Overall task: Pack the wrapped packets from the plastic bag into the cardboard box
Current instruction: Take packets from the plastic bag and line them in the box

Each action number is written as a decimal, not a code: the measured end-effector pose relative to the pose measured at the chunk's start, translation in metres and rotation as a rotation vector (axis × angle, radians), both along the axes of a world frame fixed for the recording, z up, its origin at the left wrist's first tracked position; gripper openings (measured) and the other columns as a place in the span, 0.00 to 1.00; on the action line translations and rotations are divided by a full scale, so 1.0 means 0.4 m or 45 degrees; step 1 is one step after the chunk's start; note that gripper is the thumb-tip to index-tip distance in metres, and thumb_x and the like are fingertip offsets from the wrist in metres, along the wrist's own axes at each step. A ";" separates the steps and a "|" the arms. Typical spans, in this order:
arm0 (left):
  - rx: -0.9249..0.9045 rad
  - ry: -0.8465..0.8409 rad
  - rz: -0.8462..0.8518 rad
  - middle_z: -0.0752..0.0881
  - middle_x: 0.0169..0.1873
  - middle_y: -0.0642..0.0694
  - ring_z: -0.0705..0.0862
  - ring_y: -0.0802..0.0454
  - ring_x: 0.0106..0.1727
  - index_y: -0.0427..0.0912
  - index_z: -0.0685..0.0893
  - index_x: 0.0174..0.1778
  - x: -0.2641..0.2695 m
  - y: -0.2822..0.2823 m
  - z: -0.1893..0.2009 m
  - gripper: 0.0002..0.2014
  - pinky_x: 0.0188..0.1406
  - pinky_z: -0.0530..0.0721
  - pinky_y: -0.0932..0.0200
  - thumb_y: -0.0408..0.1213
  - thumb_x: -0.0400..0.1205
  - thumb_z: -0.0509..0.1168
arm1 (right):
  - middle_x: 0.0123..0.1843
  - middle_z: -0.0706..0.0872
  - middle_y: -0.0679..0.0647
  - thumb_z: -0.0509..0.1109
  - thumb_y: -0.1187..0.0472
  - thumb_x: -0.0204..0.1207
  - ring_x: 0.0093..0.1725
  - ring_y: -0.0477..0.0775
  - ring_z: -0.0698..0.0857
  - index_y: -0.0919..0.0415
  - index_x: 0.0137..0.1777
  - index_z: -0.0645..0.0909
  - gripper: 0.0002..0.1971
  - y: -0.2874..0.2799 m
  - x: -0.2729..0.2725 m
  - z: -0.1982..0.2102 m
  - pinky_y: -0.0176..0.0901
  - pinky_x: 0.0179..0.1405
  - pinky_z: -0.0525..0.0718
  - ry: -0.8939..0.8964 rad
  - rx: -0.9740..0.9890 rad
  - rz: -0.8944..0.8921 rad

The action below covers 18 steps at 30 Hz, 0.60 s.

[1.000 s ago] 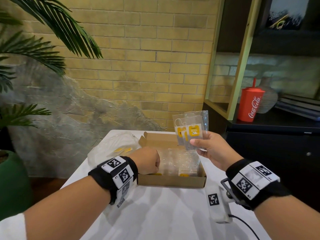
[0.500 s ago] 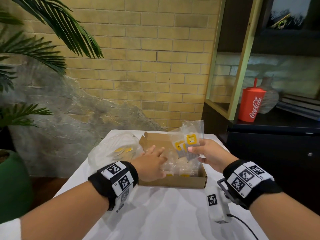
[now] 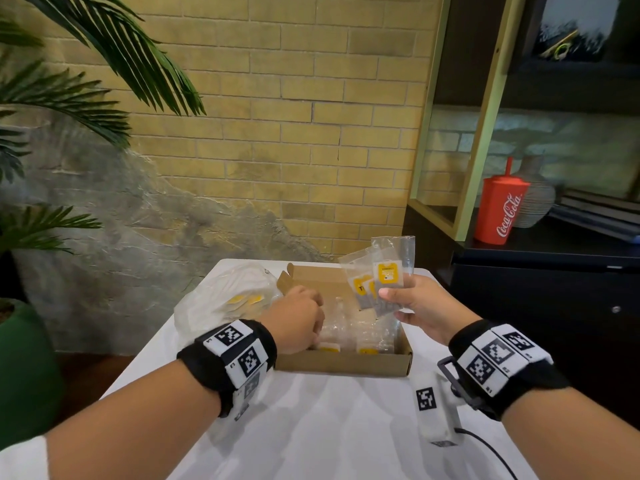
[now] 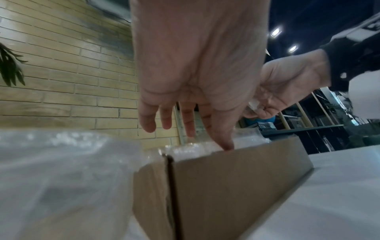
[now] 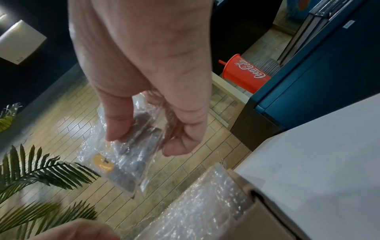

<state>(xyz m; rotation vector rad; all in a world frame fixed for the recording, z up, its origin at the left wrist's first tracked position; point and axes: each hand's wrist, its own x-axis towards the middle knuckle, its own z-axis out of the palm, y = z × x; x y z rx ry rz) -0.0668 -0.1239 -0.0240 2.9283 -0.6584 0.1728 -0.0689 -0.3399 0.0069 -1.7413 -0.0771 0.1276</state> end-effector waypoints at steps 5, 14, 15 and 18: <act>0.163 -0.003 0.022 0.76 0.64 0.49 0.69 0.48 0.67 0.44 0.88 0.40 -0.006 0.028 0.028 0.03 0.60 0.77 0.52 0.35 0.74 0.69 | 0.62 0.86 0.59 0.69 0.65 0.76 0.58 0.53 0.82 0.61 0.64 0.80 0.15 -0.009 0.003 0.003 0.42 0.54 0.75 -0.001 -0.034 -0.009; 0.122 0.254 0.049 0.51 0.82 0.46 0.42 0.43 0.83 0.45 0.51 0.82 -0.023 -0.011 0.031 0.39 0.81 0.52 0.40 0.45 0.77 0.63 | 0.55 0.85 0.55 0.66 0.66 0.78 0.58 0.55 0.80 0.60 0.58 0.81 0.11 0.027 0.005 -0.002 0.46 0.54 0.72 0.116 0.008 0.022; 0.176 0.297 0.055 0.45 0.83 0.46 0.37 0.43 0.83 0.46 0.45 0.83 -0.025 -0.020 0.028 0.42 0.82 0.46 0.39 0.47 0.77 0.63 | 0.55 0.86 0.55 0.66 0.66 0.77 0.59 0.55 0.80 0.60 0.58 0.80 0.10 0.032 0.006 -0.003 0.47 0.56 0.73 0.141 0.039 0.024; 0.229 0.414 0.088 0.38 0.83 0.46 0.34 0.46 0.83 0.45 0.39 0.83 -0.027 -0.033 0.010 0.46 0.80 0.39 0.40 0.53 0.78 0.62 | 0.58 0.85 0.57 0.68 0.65 0.77 0.60 0.55 0.80 0.61 0.62 0.79 0.14 0.047 0.008 -0.006 0.48 0.55 0.75 0.207 0.092 0.019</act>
